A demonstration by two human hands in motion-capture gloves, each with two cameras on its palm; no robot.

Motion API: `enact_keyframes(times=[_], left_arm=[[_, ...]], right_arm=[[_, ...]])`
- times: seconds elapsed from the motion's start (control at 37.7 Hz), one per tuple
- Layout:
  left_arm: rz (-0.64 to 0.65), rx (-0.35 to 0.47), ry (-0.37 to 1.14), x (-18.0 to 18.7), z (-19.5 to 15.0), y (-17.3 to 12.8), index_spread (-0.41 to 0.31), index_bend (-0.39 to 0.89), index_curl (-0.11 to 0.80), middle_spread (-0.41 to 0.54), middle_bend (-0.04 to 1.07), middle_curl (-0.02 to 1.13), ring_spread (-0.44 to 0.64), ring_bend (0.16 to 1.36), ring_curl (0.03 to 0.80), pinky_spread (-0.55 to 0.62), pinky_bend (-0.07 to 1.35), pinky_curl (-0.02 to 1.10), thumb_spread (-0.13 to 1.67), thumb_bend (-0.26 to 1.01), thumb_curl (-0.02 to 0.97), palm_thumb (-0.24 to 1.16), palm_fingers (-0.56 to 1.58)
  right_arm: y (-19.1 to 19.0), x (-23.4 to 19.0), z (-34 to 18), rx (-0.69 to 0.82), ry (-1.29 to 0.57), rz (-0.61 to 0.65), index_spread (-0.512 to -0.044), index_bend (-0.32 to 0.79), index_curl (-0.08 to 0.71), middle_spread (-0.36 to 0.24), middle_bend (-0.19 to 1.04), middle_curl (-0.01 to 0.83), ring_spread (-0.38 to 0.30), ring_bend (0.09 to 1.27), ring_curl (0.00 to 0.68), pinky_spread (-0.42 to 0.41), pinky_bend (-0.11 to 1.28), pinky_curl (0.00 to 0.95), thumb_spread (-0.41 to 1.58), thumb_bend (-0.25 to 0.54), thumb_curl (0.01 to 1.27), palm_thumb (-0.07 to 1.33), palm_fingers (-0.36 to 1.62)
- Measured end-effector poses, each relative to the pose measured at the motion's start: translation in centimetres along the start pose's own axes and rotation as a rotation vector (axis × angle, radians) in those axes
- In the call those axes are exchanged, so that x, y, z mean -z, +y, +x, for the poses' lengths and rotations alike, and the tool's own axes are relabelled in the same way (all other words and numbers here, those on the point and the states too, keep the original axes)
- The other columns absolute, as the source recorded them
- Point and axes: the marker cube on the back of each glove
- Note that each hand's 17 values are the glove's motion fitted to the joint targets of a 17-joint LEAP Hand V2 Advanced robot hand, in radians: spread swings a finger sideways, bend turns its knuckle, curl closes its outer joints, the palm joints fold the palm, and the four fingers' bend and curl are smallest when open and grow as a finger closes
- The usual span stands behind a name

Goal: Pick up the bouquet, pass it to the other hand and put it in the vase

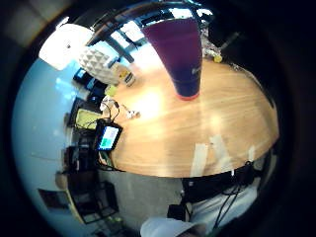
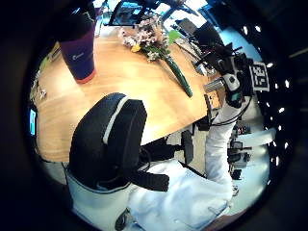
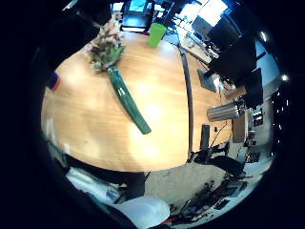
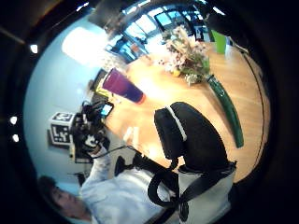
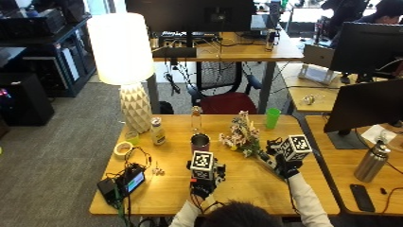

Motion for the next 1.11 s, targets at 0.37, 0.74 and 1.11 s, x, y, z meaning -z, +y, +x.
enact_keyframes(times=[0.37,0.74,1.11], left_arm=[[-0.006,-0.033,0.027,-0.2,1.1,-1.1,-0.126,0.31,0.243,-0.015,0.16,0.19,0.01,0.45,0.233,0.13,0.25,0.21,0.99,0.07,0.1,0.19,0.58],[-0.007,-0.098,0.012,-0.4,2.6,-0.9,-0.131,0.27,0.324,-0.002,0.14,0.22,0.03,0.44,0.269,0.15,0.24,0.27,1.13,0.0,0.156,0.19,0.55],[-0.014,-0.118,0.013,-1.0,3.0,-0.3,-0.111,0.15,0.348,0.039,0.12,0.23,0.06,0.48,0.304,0.19,0.28,0.32,1.14,-0.02,0.189,0.16,0.44]], right_arm=[[1.4,2.7,-1.1,0.013,0.042,-0.103,-0.309,0.13,0.179,-0.082,0.31,0.226,0.003,0.44,0.233,0.219,0.36,0.221,1.01,0.204,0.13,0.41,0.6],[1.8,5.8,-1.6,-0.035,0.049,-0.149,-0.329,0.11,0.205,-0.087,0.29,0.296,0.006,0.45,0.282,0.234,0.37,0.274,1.15,0.112,0.18,0.41,0.59],[-6.3,1.9,6.0,-0.386,0.053,-0.435,-0.204,-0.04,0.077,0.021,0.26,0.338,0.076,0.63,0.356,0.219,0.69,0.386,1.12,0.02,0.23,0.43,0.56]])
